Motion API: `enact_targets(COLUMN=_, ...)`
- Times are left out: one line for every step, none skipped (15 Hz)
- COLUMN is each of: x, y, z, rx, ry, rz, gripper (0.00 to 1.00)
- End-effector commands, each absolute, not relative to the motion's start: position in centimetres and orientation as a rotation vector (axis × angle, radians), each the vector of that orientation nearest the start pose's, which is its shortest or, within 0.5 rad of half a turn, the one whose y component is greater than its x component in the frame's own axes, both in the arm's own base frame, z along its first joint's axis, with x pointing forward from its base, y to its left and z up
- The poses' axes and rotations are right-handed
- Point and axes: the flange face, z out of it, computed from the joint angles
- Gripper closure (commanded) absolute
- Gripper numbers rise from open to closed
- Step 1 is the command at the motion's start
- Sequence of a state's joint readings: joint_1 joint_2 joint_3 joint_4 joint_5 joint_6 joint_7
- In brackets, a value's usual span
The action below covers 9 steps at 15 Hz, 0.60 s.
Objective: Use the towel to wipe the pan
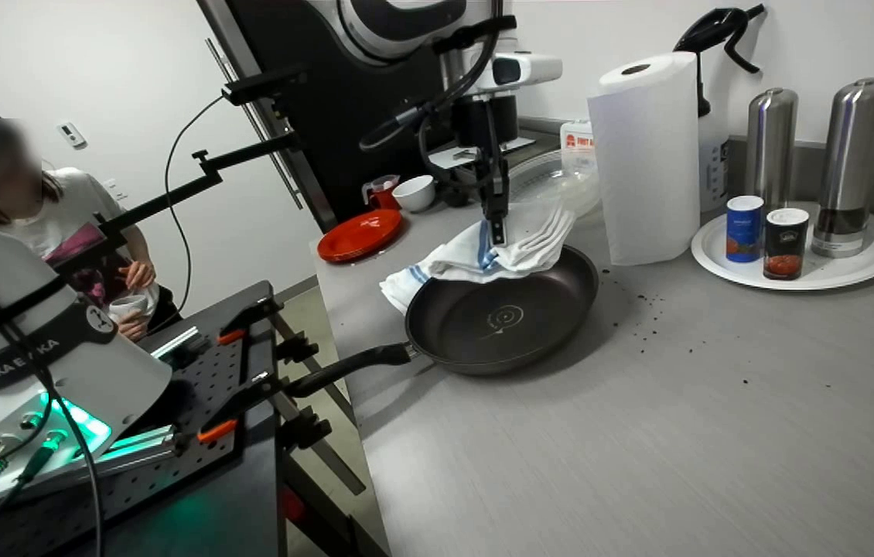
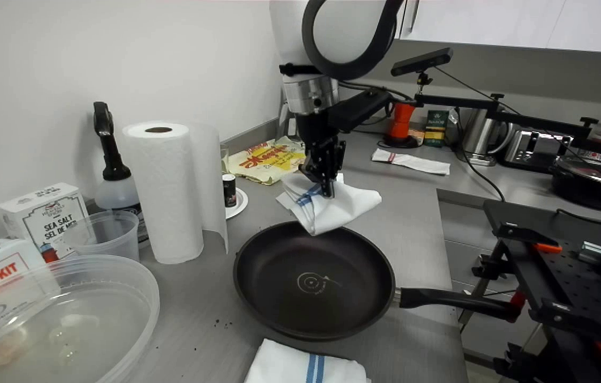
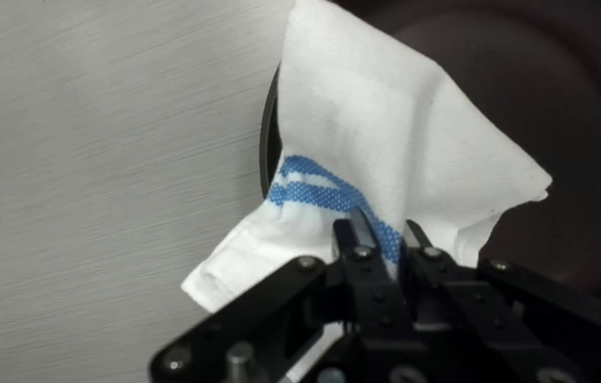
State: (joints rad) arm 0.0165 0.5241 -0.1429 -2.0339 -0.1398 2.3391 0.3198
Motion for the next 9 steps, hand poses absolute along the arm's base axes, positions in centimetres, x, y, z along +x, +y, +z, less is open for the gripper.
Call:
enact_targets(x=58.0, y=-7.9, z=14.9, rx=-3.333, ry=0.484, rz=0.369, gripper=0.97)
enact_targets(x=58.1, y=-8.1, z=14.3, rx=-3.34, ry=0.478, rz=0.378, gripper=0.97)
enact_targets(x=58.2, y=-8.2, z=13.6, rx=-3.343, ry=0.481, rz=0.386, gripper=0.97)
enact_targets(x=58.2, y=-8.4, z=12.8, rx=-3.342, ry=0.479, rz=0.398, gripper=0.97)
enact_targets(x=58.2, y=-8.5, z=12.0, rx=-3.342, ry=0.48, rz=0.409, gripper=0.97)
enact_targets(x=58.2, y=-8.5, z=11.2, rx=-3.337, ry=0.48, rz=0.425, gripper=0.97)
enact_targets(x=58.3, y=-8.6, z=10.6, rx=-3.337, ry=0.476, rz=0.433, gripper=0.97)
enact_targets(x=58.3, y=-8.6, z=9.9, rx=-3.342, ry=0.469, rz=0.438, gripper=0.97)
enact_targets(x=58.5, y=-8.9, z=9.3, rx=-3.35, ry=0.466, rz=0.436, gripper=0.97)
